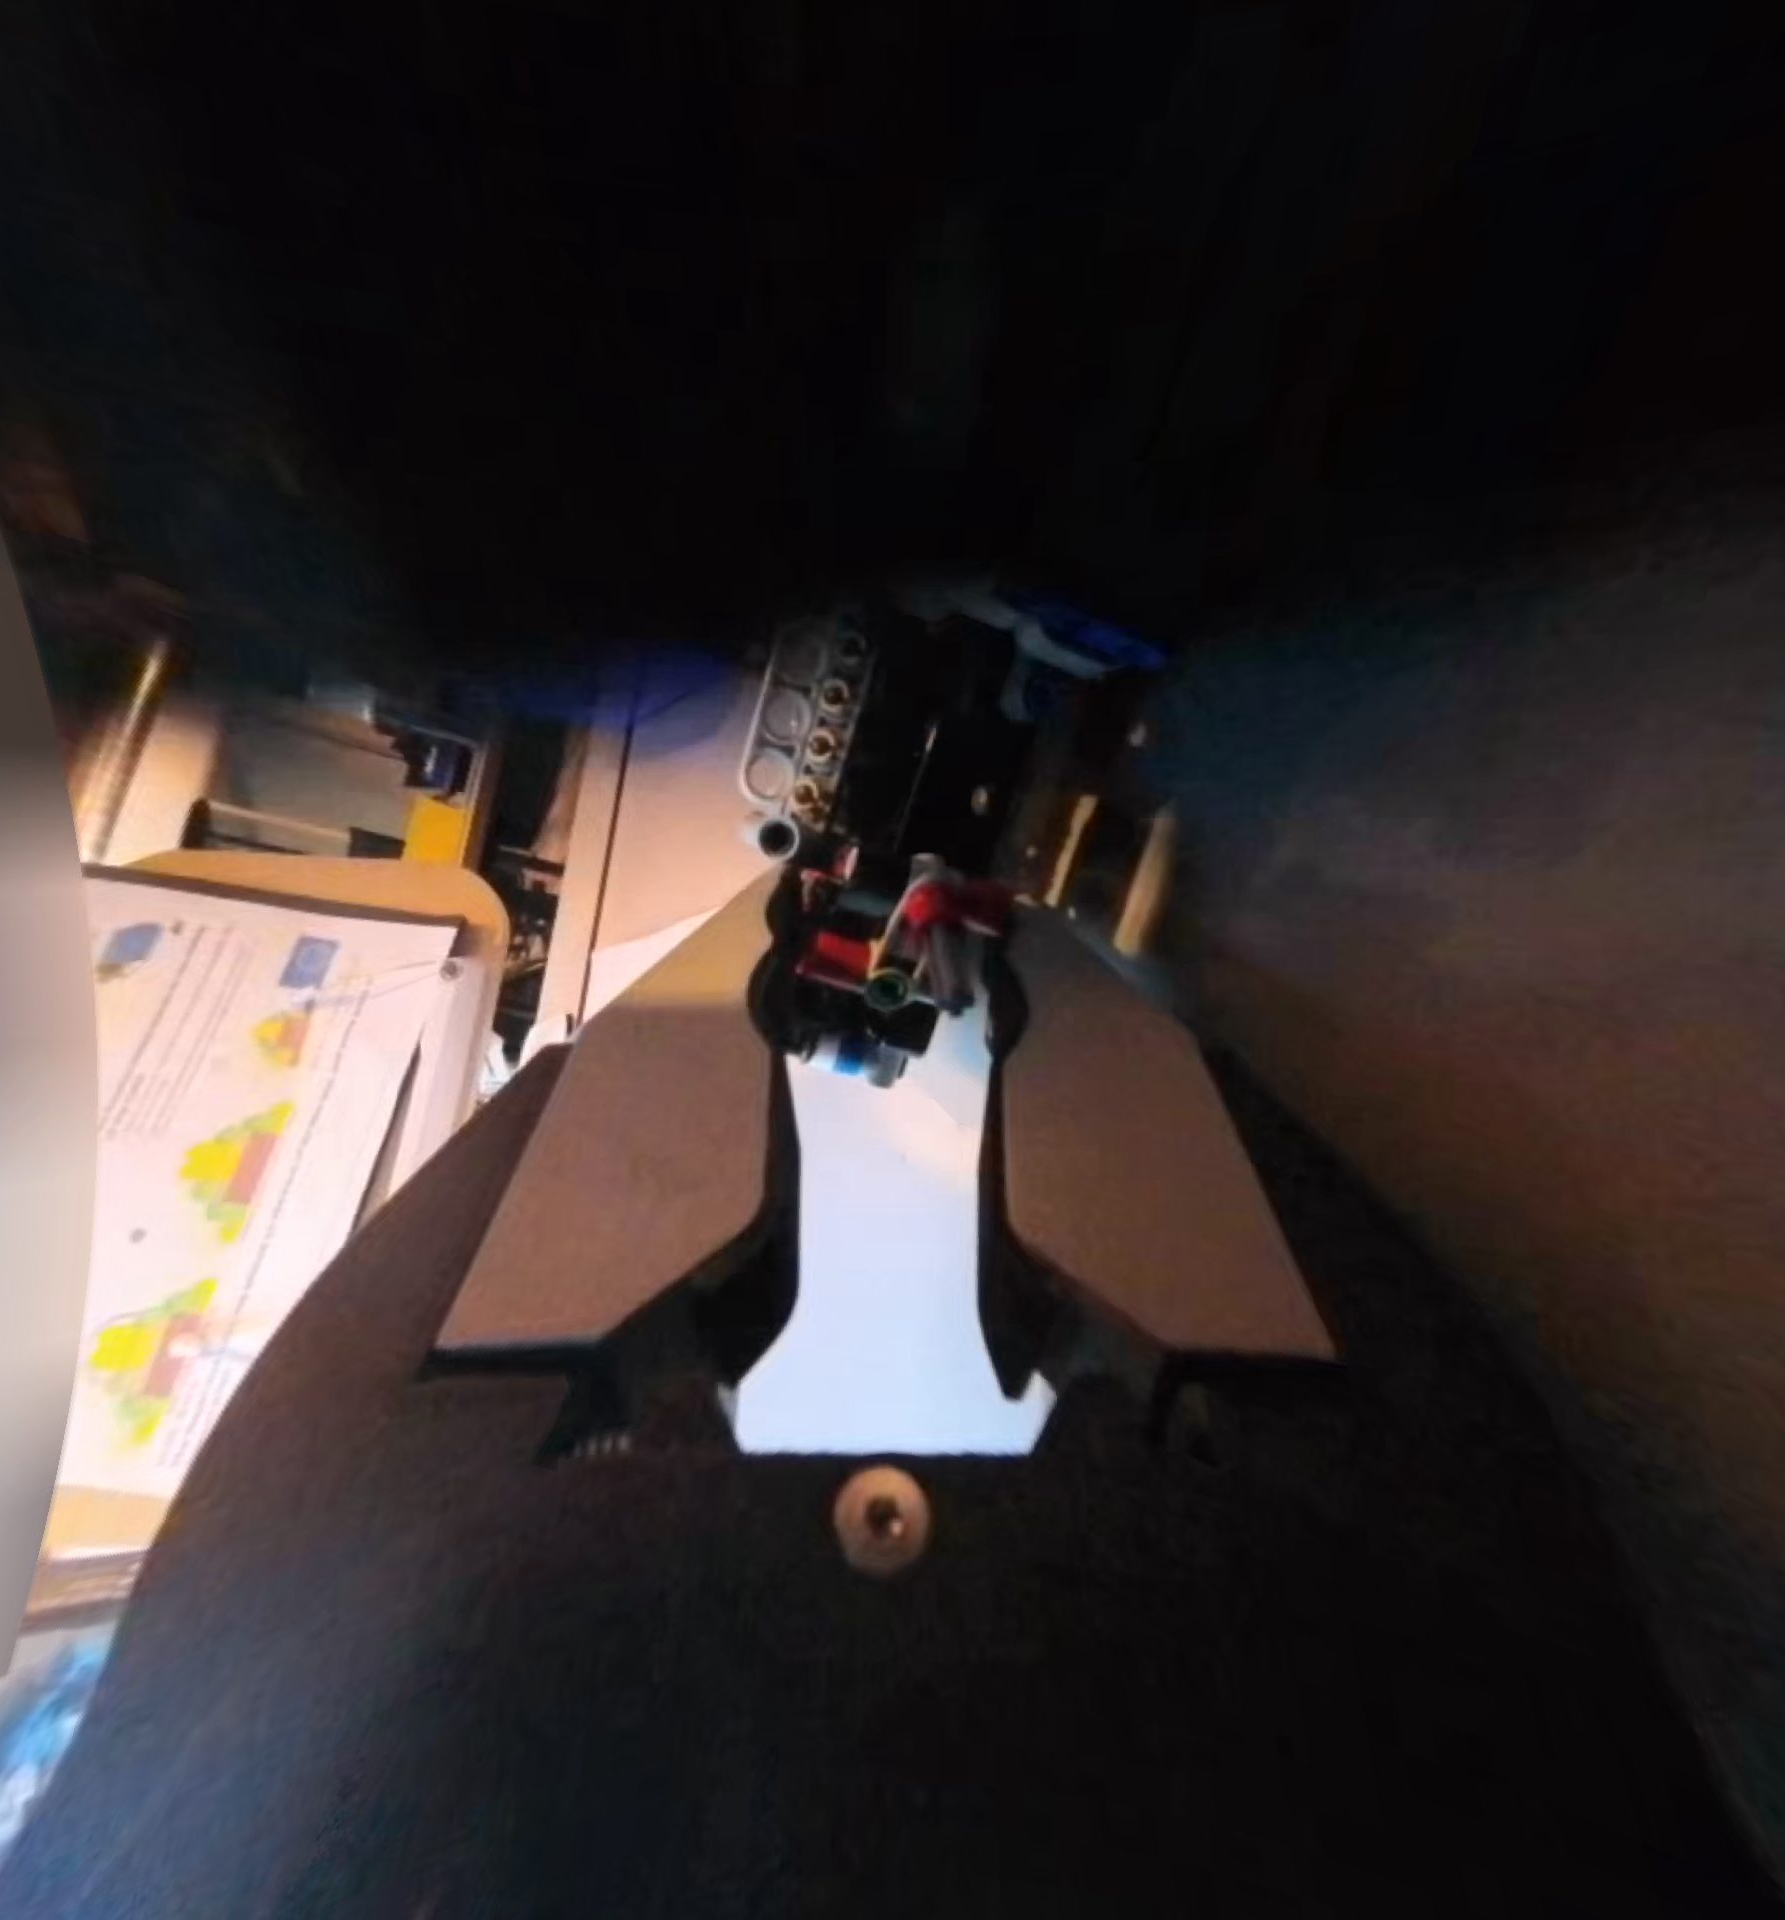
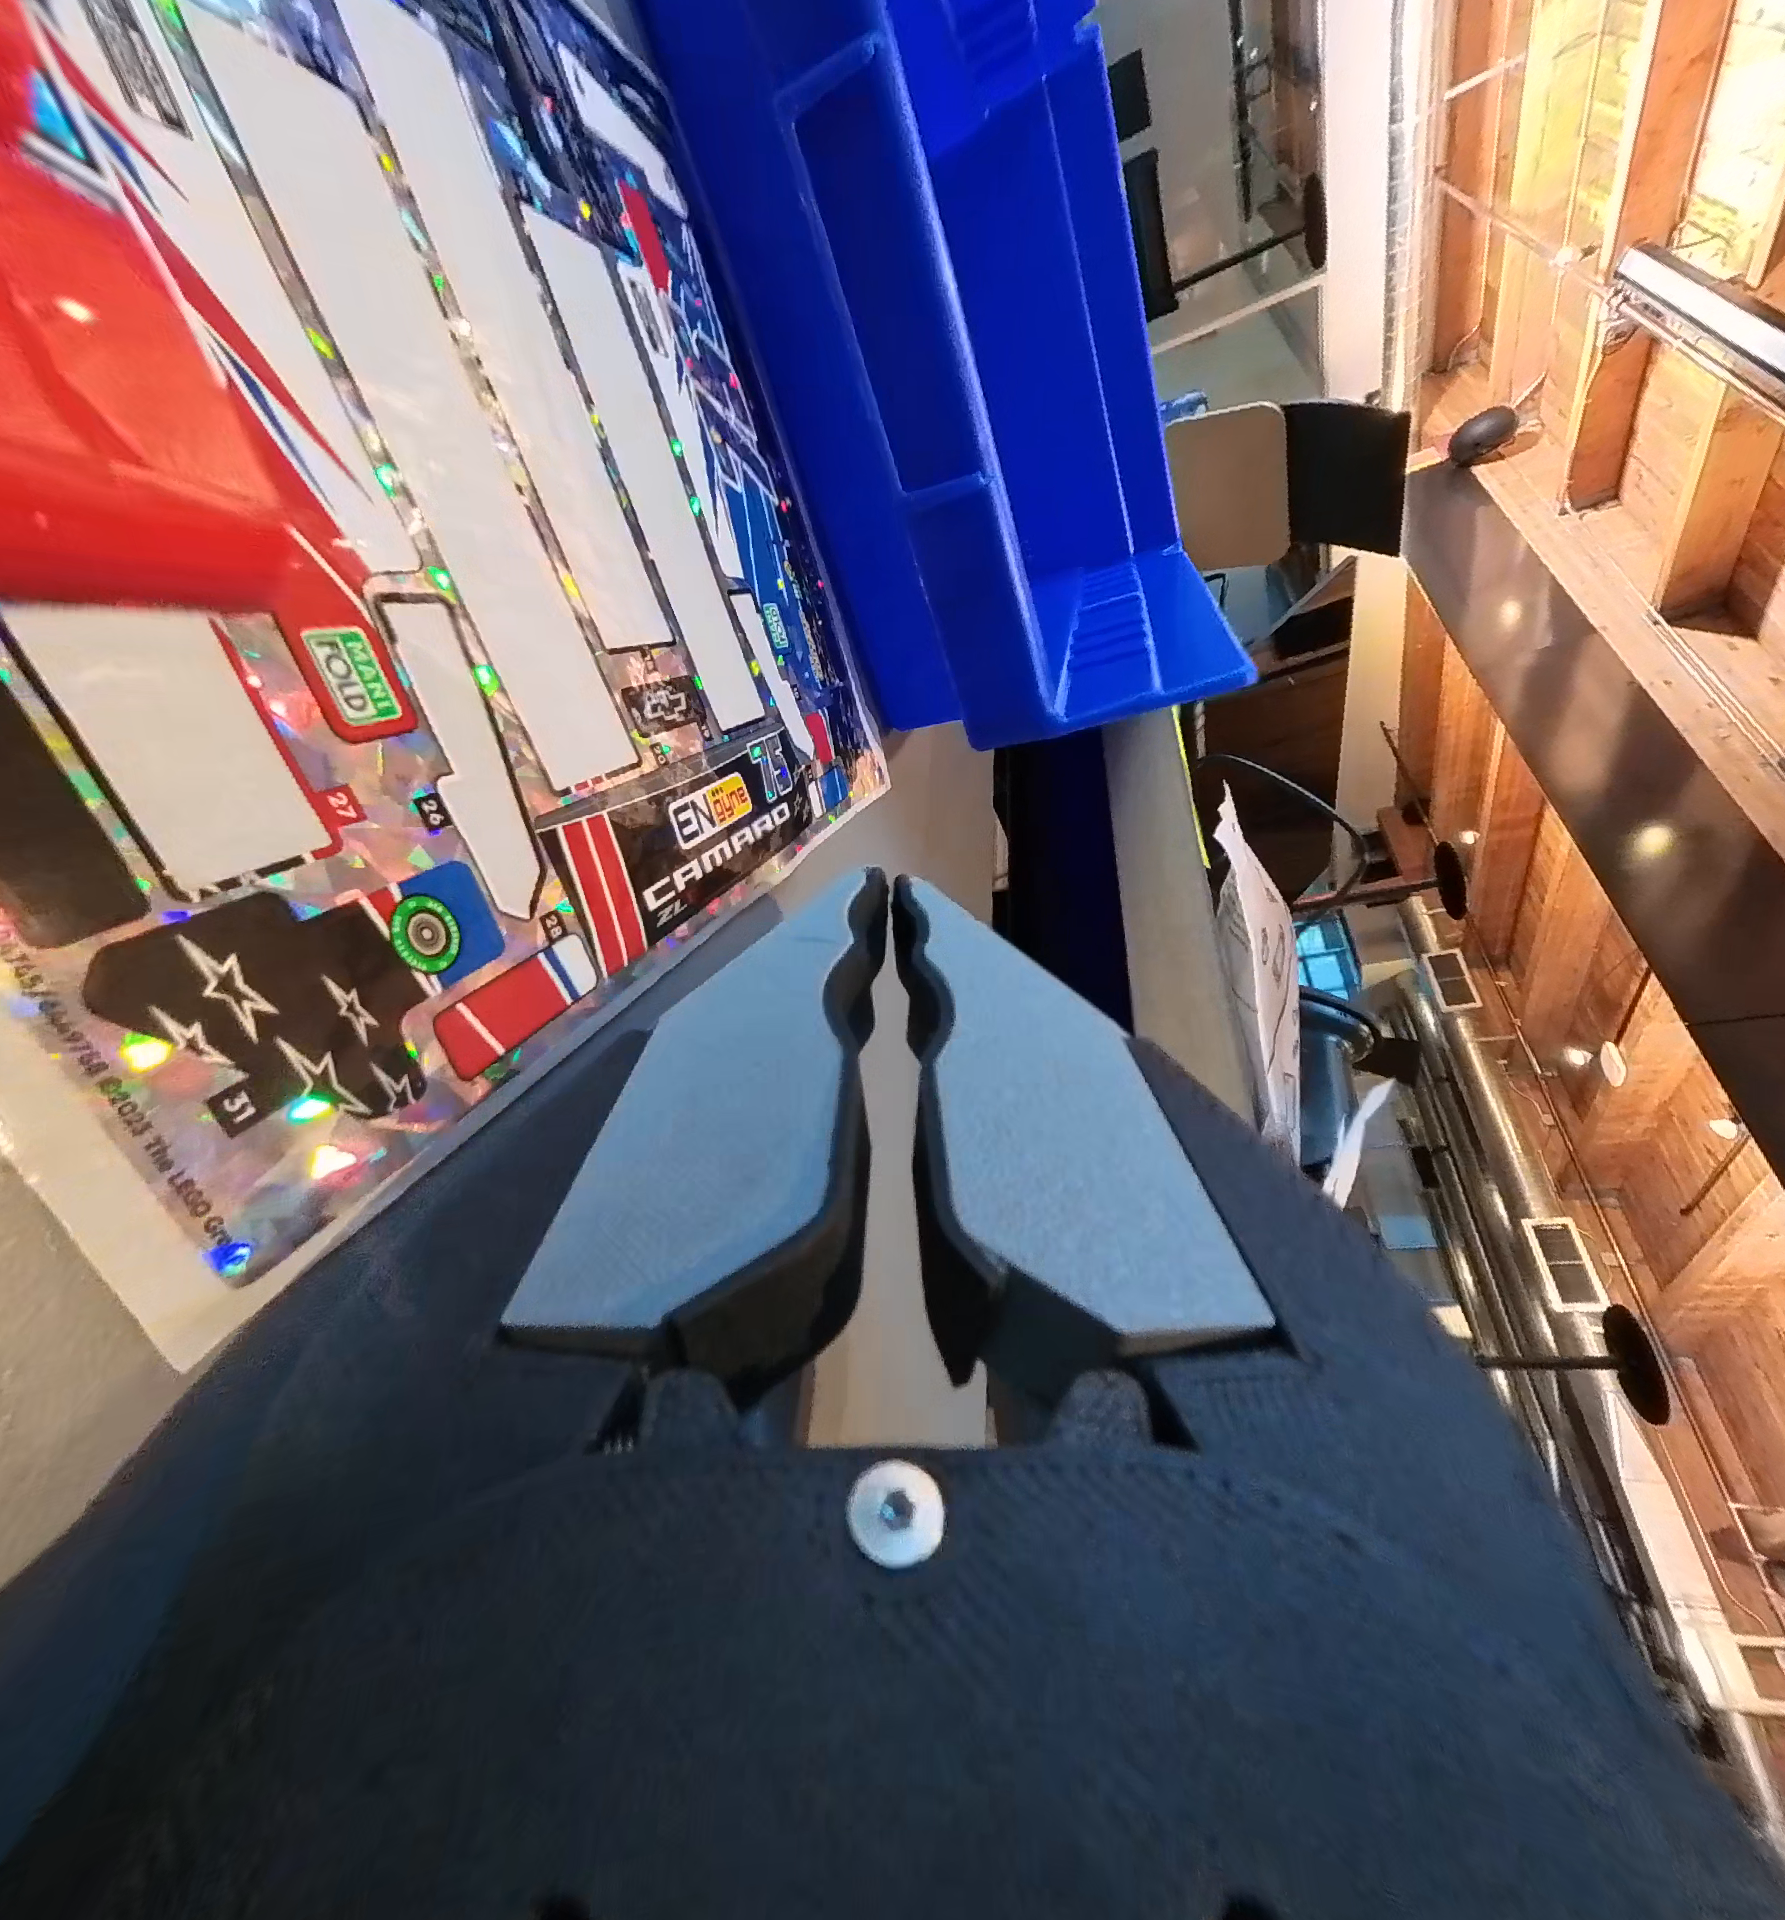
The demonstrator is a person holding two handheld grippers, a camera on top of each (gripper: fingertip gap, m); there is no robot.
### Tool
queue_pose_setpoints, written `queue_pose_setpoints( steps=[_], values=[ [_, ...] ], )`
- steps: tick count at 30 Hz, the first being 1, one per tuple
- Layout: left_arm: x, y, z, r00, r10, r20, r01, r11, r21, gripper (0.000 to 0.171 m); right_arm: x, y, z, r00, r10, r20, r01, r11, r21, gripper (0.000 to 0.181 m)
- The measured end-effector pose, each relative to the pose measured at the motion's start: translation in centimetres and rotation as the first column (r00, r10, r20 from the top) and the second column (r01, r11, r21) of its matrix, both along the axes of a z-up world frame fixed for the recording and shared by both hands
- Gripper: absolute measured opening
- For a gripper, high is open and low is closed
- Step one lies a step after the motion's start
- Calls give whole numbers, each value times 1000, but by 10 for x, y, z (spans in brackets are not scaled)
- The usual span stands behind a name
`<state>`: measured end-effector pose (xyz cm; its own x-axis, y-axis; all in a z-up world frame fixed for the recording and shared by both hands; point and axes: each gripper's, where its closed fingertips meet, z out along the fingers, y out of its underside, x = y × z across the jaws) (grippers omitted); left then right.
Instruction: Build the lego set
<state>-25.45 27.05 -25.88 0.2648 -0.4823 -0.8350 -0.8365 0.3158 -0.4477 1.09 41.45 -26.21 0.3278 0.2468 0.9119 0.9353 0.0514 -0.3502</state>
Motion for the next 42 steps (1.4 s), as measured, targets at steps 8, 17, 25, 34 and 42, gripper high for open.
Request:
queue_pose_setpoints(
  steps=[8,17,25,34,42],
  values=[
    [2,-1,5,1000,17,7,-17,998,-56,30,-15,-16,26,986,123,-109,-112,988,105,0],
    [8,-17,23,998,56,8,-53,980,-193,30,-41,-57,46,899,322,-296,-304,947,105,0],
    [6,-36,33,988,149,46,-118,908,-403,29,-46,-99,46,860,398,-319,-432,901,-42,2],
    [5,-37,39,978,207,37,-148,800,-581,29,-58,-106,60,813,430,-392,-505,856,-108,1],
    [5,-27,45,958,265,106,-64,560,-826,28,-50,-93,74,781,342,-523,-523,816,-247,0]
  ],
)
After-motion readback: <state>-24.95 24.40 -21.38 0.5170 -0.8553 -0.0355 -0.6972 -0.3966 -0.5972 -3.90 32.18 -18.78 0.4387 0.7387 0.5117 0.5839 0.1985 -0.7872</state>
